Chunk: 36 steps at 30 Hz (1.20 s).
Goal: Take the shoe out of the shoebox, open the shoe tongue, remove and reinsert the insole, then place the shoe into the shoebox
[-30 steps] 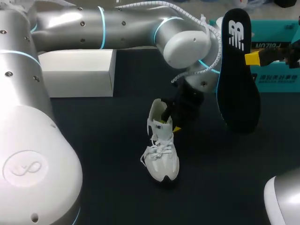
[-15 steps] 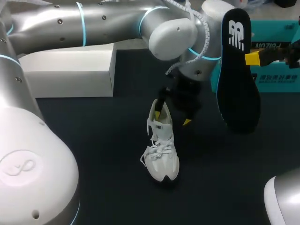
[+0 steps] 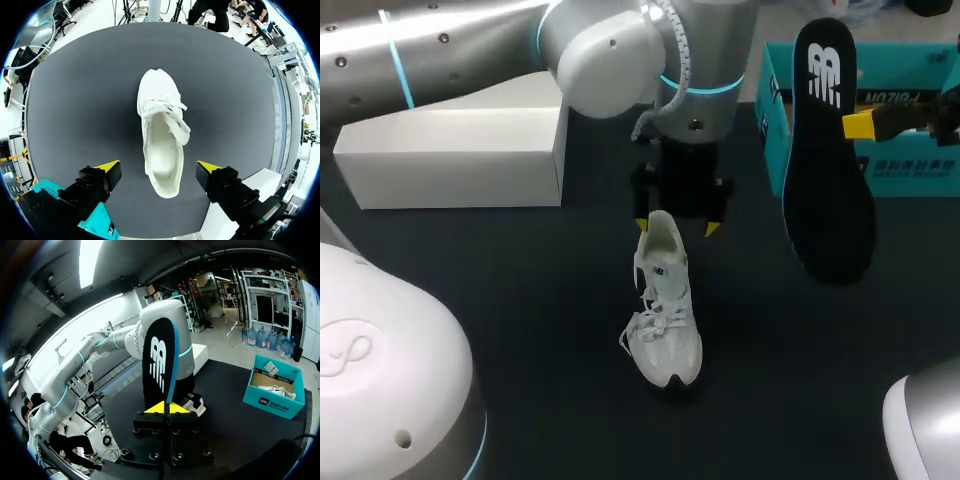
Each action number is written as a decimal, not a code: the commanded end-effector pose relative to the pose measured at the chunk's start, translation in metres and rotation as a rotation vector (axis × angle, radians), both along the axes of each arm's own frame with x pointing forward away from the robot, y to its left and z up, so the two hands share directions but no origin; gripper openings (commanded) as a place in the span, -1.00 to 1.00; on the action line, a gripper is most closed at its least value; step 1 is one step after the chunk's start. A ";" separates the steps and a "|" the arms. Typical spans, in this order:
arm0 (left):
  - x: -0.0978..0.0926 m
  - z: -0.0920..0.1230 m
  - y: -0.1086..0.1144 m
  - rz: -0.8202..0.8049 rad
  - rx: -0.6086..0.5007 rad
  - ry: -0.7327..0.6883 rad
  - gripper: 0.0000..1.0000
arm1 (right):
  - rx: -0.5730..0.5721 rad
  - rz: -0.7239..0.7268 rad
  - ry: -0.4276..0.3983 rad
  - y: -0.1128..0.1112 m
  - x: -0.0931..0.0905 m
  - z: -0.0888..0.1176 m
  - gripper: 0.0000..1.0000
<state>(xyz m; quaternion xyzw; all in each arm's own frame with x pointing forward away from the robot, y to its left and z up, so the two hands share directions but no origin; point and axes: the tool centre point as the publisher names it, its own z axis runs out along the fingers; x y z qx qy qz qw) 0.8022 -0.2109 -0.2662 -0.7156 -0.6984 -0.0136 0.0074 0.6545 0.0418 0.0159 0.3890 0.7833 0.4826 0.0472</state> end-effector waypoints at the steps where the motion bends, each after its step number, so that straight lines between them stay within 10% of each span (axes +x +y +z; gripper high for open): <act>1: -0.003 -0.001 0.010 -0.003 -0.178 -0.014 1.00 | -0.003 0.002 0.005 0.002 0.003 0.002 -1.00; 7: -0.003 -0.001 0.010 -0.003 -0.178 -0.014 1.00 | -0.003 0.002 0.005 0.002 0.003 0.002 -1.00; 22: 0.004 0.046 0.030 0.137 -0.643 -0.003 1.00 | 0.139 -0.131 0.210 -0.018 0.060 0.010 -1.00; 36: 0.005 0.085 0.044 0.119 -1.105 0.073 1.00 | 0.219 -0.208 0.347 -0.020 0.061 -0.003 -1.00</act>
